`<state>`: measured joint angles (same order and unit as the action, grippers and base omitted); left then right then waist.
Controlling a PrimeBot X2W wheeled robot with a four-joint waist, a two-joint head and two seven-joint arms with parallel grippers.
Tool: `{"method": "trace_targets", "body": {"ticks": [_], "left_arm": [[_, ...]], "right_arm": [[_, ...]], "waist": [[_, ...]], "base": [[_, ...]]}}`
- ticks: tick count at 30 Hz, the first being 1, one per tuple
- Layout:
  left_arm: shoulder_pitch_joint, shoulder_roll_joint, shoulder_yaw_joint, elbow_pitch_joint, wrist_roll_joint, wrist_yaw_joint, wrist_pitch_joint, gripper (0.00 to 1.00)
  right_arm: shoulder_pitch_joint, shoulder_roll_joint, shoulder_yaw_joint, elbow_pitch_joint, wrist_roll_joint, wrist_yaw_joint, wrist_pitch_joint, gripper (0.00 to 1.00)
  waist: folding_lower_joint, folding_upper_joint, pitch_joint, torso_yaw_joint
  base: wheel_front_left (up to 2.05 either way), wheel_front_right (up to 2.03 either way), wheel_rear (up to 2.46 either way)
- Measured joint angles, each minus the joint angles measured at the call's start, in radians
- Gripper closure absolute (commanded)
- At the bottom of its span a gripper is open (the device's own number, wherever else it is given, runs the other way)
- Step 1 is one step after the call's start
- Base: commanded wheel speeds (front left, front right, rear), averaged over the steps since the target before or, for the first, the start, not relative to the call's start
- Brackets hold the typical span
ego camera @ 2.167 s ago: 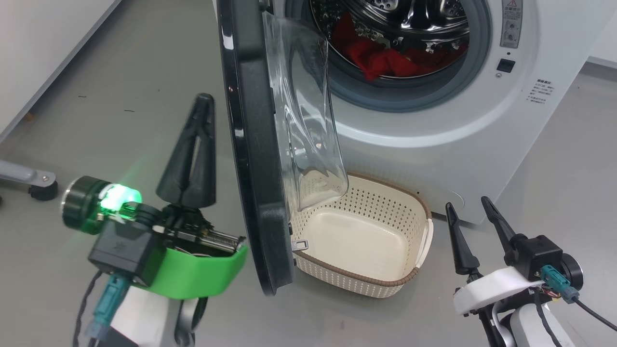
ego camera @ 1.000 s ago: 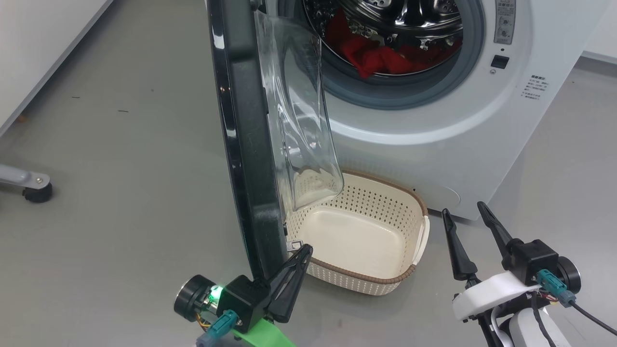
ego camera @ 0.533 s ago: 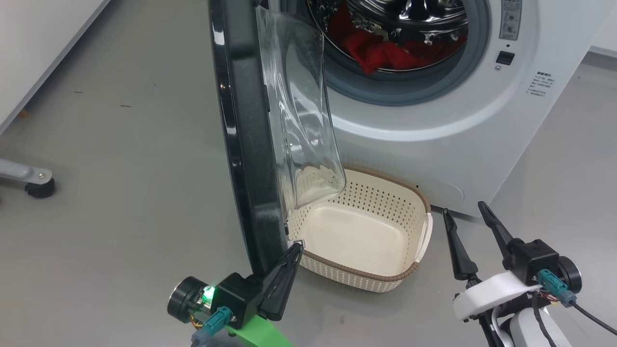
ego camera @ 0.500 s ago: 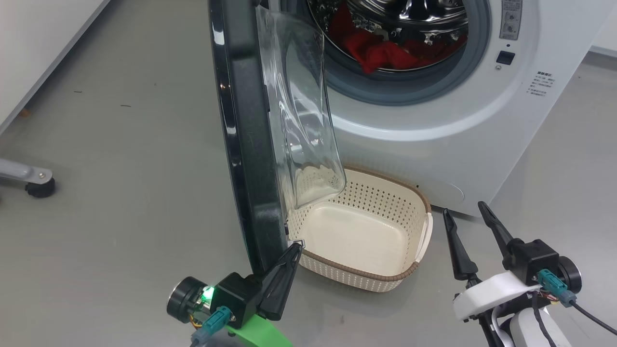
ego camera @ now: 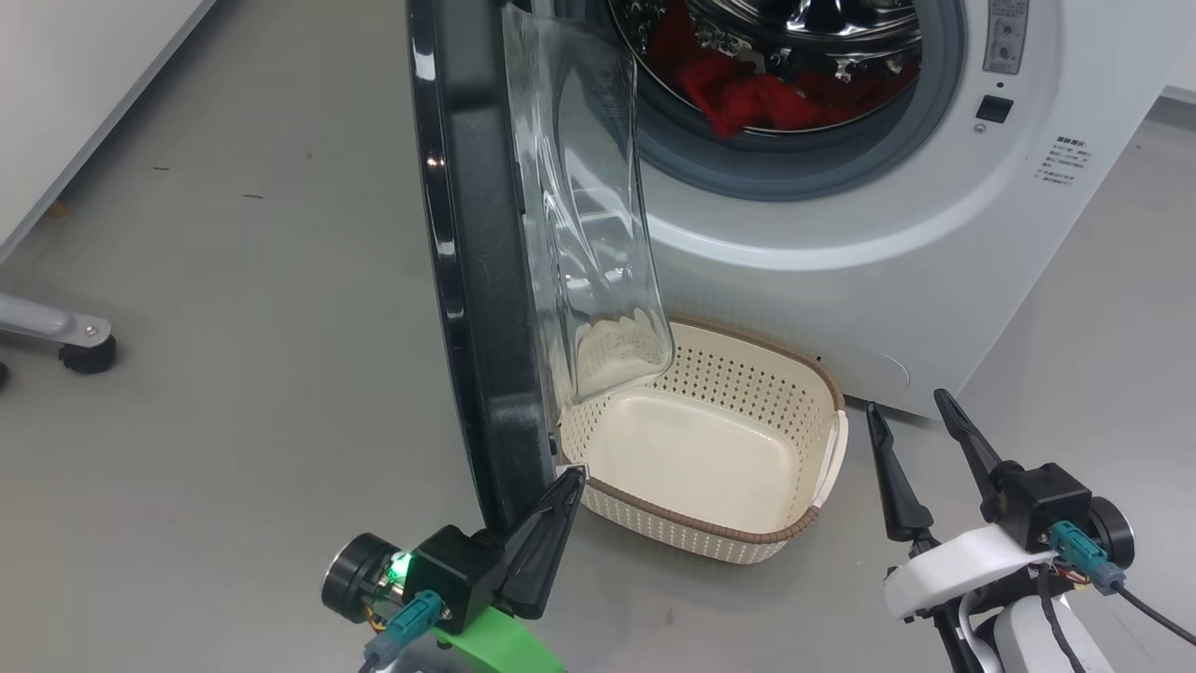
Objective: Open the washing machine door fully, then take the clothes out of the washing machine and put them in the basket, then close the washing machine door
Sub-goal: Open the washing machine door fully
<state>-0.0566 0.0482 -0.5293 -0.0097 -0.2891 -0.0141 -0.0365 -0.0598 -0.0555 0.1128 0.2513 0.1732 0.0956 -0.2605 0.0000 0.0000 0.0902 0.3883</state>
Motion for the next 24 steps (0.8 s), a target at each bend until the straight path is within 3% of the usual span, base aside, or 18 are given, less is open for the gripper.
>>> {"method": "trace_targets", "body": {"ticks": [24], "left_arm": [[0.000,0.033,0.109,0.041,0.004,0.072,-0.031,1.00]], "right_arm": [[-0.001,0.005,-0.014,0.003,-0.011,0.009,0.000,0.00]], "waist": [[0.0000,0.0000,0.006,0.030]], "base": [[0.00,0.00,0.00]]}}
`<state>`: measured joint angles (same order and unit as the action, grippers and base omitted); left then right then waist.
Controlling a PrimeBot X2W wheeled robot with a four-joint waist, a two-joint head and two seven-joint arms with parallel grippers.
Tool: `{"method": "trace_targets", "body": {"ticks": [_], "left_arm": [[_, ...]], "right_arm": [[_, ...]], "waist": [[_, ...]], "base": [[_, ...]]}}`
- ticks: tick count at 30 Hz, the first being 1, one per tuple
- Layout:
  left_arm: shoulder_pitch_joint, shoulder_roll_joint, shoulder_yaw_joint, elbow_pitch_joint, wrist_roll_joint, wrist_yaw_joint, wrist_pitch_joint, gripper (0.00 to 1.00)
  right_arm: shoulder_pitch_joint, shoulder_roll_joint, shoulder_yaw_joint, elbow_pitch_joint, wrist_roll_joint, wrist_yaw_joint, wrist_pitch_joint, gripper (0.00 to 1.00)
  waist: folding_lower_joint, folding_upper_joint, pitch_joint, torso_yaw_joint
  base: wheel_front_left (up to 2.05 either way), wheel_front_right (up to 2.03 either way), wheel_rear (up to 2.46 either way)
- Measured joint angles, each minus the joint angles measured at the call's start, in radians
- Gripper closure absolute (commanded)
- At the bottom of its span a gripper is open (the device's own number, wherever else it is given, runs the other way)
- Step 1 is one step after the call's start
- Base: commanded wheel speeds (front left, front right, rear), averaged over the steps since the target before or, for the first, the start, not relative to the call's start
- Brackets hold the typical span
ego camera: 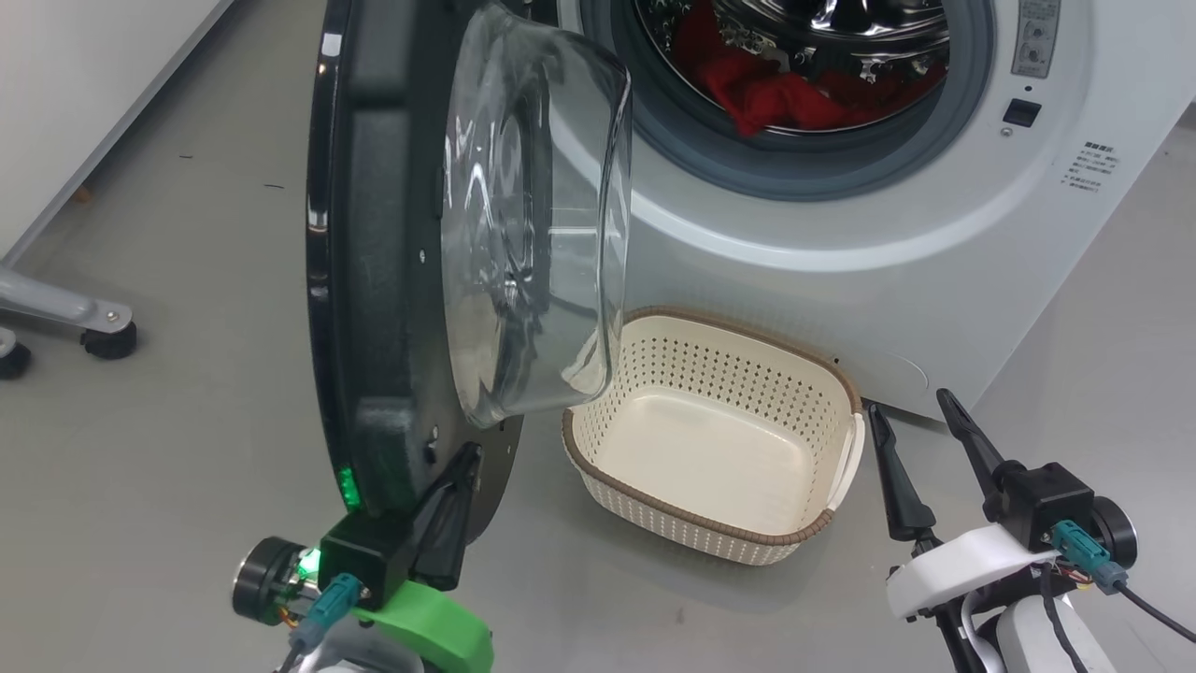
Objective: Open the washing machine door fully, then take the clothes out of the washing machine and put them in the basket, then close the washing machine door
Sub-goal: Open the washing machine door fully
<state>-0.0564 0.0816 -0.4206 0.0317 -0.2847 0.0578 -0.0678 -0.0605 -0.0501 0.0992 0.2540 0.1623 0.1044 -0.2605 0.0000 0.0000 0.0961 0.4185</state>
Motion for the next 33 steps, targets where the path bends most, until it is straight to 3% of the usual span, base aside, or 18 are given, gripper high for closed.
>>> {"method": "trace_targets", "body": {"ticks": [13,33], "left_arm": [[0.000,0.034,0.149,0.060,-0.029,0.034,-0.040,1.00],[-0.056,0.059,0.318,0.166,-0.079,0.043,-0.111,1.00]], "right_arm": [[0.000,0.001,-0.007,0.001,-0.007,0.000,0.000,0.00],[-0.016,0.002,-0.001,-0.011,-0.024,0.008,0.000,0.00]], "waist": [[0.0000,0.0000,-0.011,0.006],[0.0000,0.0000,0.033,-0.025]], "base": [[0.00,0.00,0.00],[0.00,0.00,0.00]]}}
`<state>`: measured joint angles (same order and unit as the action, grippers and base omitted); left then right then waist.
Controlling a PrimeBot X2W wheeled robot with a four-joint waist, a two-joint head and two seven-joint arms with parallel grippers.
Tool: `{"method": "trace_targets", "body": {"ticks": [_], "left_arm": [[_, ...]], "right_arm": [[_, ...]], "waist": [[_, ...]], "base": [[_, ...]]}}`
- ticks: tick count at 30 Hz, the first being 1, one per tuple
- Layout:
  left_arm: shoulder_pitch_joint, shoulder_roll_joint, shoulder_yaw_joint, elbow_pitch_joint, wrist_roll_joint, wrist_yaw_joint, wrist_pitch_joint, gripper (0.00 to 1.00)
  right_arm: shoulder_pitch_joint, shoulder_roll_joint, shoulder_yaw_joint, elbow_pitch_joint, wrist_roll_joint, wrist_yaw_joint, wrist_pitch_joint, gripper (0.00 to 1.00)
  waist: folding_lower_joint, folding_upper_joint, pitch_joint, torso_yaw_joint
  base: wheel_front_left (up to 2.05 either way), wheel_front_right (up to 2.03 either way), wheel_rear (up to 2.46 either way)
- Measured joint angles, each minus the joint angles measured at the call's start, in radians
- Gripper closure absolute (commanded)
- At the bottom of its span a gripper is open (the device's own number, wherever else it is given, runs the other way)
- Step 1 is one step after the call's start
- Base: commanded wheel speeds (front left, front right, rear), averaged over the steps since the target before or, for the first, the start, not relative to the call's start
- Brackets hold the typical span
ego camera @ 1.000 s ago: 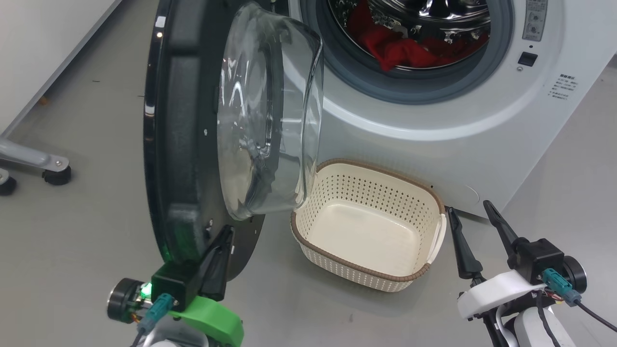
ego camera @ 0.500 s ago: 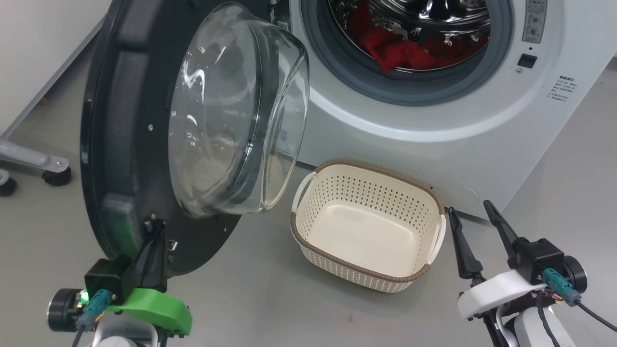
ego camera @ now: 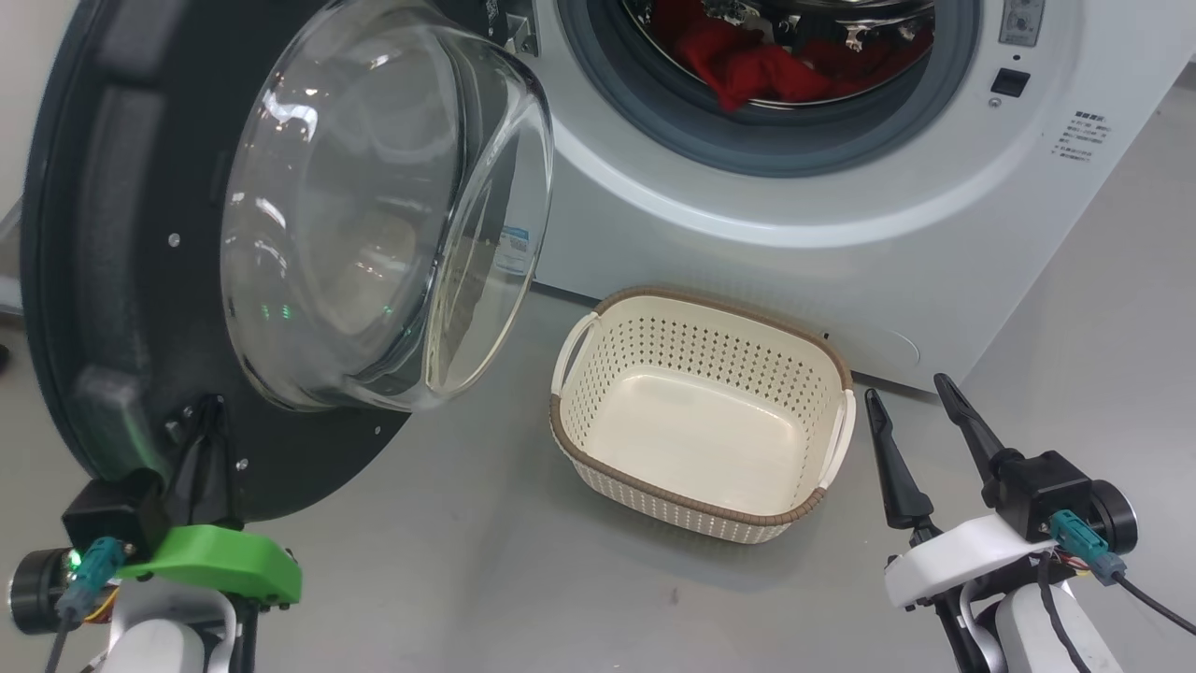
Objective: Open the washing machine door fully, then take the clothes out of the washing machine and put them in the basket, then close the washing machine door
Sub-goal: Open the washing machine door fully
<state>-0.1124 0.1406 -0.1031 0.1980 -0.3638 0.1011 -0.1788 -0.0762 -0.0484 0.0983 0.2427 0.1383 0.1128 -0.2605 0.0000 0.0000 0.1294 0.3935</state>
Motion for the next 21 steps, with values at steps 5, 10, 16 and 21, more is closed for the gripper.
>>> {"method": "trace_targets", "body": {"ticks": [5,10,16,21], "left_arm": [[-0.032,0.003,0.043,0.029,-0.022,0.003,-0.013,1.00],[-0.069,0.013,0.095,0.060,-0.036,0.007,-0.027,1.00],[-0.105,0.029,0.144,0.100,-0.045,0.008,-0.048,1.00],[-0.122,0.032,0.168,0.129,-0.047,0.008,-0.053,1.00]], "right_arm": [[-0.005,-0.002,-0.002,-0.005,-0.003,0.000,0.000,0.00],[-0.024,-0.010,-0.006,-0.009,-0.008,0.001,0.000,0.00],[-0.027,-0.013,-0.015,-0.010,-0.009,0.001,0.000,0.00],[-0.039,-0.013,-0.018,-0.010,-0.009,0.001,0.000,0.00]], "waist": [[0.0000,0.0000,0.020,-0.010],[0.0000,0.0000,0.042,-0.019],[0.0000,0.0000,0.063,-0.027],[0.0000,0.0000,0.068,-0.029]], "base": [[0.00,0.00,0.00],[0.00,0.00,0.00],[0.00,0.00,0.00],[0.00,0.00,0.00]]}}
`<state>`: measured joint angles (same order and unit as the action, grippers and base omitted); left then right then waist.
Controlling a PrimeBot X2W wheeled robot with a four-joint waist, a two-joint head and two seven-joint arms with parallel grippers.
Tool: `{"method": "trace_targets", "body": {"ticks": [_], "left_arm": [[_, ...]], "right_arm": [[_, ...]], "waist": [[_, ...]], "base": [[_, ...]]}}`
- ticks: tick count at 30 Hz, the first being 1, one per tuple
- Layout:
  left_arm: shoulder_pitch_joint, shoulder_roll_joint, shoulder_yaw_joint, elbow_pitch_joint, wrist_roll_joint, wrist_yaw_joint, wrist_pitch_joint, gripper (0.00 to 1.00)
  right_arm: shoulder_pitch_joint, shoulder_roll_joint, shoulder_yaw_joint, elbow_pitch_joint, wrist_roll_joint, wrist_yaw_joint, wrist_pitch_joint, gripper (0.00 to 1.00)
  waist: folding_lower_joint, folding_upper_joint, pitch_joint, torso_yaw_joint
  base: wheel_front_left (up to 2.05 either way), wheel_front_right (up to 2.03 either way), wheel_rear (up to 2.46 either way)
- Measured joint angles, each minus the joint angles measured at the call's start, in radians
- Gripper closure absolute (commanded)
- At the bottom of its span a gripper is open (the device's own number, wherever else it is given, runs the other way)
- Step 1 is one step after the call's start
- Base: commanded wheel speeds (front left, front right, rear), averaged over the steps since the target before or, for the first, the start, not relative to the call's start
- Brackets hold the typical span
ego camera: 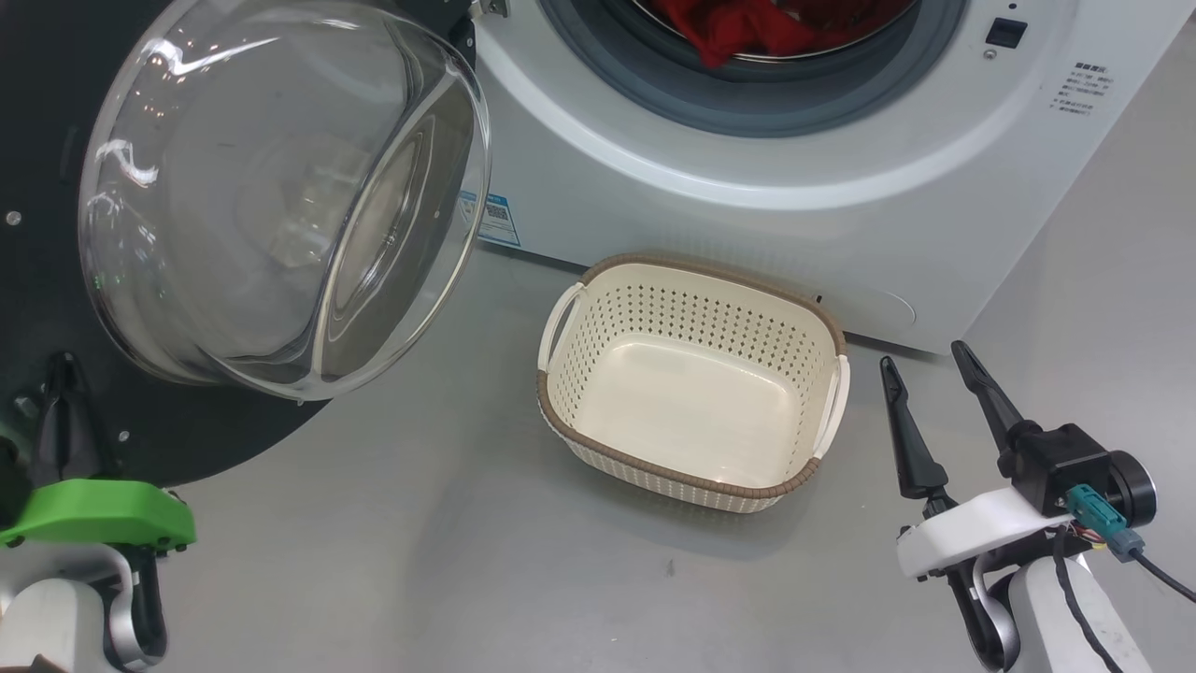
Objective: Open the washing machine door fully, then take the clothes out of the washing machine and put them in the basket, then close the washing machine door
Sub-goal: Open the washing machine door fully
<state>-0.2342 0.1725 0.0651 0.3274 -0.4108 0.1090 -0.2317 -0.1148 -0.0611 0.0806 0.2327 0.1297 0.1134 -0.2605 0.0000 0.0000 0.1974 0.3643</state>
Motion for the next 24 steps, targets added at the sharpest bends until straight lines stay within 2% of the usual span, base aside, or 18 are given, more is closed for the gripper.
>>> {"method": "trace_targets", "body": {"ticks": [12,24], "left_arm": [[-0.002,-0.016,0.004,0.019,0.003,0.000,-0.016,1.00],[0.078,-0.069,-0.021,-0.077,0.035,0.002,-0.017,1.00]], "right_arm": [[-0.004,0.000,-0.008,-0.001,0.000,0.002,0.000,0.00],[-0.005,0.002,-0.003,0.001,0.000,0.008,0.000,0.00]], "waist": [[0.0000,0.0000,0.004,-0.004],[0.0000,0.0000,-0.017,-0.013]], "base": [[0.00,0.00,0.00],[0.00,0.00,0.00]]}}
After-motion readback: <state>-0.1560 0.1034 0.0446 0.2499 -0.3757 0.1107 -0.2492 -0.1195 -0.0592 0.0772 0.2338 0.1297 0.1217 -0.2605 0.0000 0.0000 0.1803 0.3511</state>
